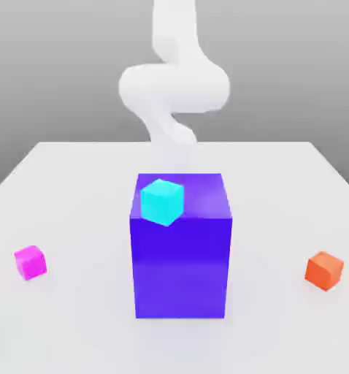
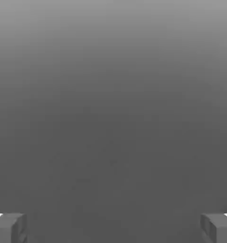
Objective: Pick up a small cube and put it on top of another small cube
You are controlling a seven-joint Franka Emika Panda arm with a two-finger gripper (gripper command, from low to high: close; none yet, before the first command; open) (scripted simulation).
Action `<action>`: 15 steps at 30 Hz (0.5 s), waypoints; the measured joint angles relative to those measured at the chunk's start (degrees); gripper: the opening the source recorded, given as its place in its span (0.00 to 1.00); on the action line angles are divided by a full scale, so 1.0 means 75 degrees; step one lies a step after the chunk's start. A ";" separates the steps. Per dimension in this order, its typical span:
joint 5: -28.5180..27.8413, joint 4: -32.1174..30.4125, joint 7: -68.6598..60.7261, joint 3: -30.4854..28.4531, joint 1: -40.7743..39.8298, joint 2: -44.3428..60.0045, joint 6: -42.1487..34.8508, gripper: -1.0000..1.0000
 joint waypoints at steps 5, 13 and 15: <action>-0.0246 -0.0714 0.0091 -0.0688 -0.0737 0.1420 0.0859 0.50; -0.0273 -0.1816 -0.0029 -0.1948 -0.1798 0.3603 0.2187 0.50; -0.0149 -0.2092 -0.0152 -0.2279 -0.2034 0.4163 0.2521 0.50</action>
